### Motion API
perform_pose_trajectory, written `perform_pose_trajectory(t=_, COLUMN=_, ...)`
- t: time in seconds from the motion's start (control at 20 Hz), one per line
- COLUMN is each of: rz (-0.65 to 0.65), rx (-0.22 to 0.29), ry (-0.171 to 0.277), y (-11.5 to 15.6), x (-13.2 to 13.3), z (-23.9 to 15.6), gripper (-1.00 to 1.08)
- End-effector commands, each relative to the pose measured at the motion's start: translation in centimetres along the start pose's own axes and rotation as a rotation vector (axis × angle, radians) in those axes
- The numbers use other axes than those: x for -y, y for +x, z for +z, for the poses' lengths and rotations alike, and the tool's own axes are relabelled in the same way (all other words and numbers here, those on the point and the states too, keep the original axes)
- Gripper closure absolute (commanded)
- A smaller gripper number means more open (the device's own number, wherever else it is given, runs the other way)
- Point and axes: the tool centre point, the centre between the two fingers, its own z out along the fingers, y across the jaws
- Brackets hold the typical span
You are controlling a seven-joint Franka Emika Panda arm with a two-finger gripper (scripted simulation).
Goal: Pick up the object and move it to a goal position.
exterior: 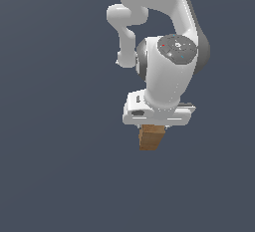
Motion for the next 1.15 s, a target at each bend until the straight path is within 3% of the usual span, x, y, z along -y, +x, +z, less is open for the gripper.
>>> perform_pose_trajectory(t=0.0, rz=0.001, rx=-0.01, ry=0.002, y=1.1, x=1.4, z=-1.2, gripper=1.08)
perform_pose_trajectory(t=0.5, rz=0.001, rx=-0.011, ry=0.002, y=3.4, x=5.0, z=-2.8, gripper=1.08)
perform_pose_trajectory(t=1.1, rz=0.001, rx=-0.011, ry=0.002, y=4.3, x=6.1, z=-3.3, gripper=1.08)
